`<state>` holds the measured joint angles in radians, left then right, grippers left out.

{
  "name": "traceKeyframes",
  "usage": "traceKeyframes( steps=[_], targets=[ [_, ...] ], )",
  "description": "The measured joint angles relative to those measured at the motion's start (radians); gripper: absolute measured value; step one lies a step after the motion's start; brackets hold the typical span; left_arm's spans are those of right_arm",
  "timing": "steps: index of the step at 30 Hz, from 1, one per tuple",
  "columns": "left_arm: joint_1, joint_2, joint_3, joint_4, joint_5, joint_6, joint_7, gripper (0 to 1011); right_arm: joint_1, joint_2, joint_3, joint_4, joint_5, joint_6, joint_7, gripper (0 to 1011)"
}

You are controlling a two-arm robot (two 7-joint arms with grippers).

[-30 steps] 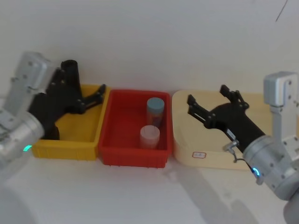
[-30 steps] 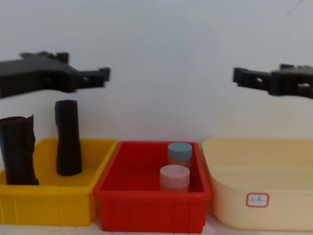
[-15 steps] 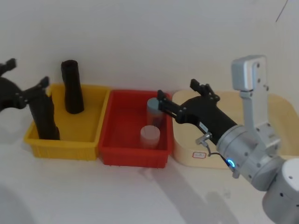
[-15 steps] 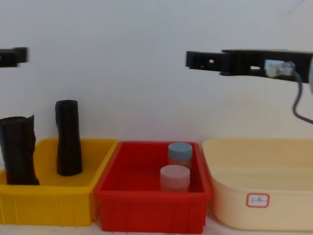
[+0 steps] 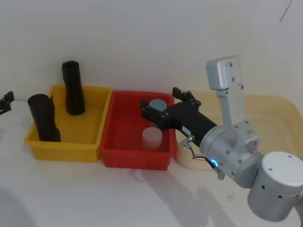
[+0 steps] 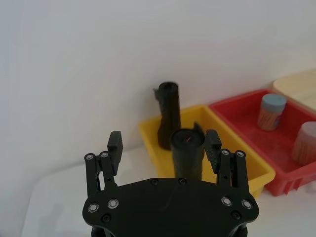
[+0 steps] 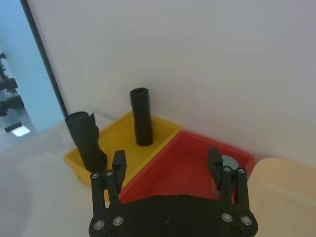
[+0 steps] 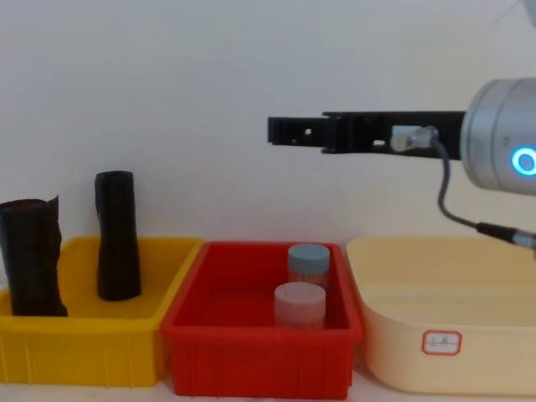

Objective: Pick up the garbage bag with the one hand and transfer it to the other hand.

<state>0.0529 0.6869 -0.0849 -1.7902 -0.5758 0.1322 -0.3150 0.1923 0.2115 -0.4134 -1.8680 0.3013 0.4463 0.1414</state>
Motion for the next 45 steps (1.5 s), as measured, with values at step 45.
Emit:
traceKeyframes(
  steps=[45],
  targets=[
    [-0.259,-0.082,0.211,0.306,-0.014,0.04,-0.097,1001,0.106,-0.038,-0.031,0.126,0.024,0.024,0.091,1000]
  ],
)
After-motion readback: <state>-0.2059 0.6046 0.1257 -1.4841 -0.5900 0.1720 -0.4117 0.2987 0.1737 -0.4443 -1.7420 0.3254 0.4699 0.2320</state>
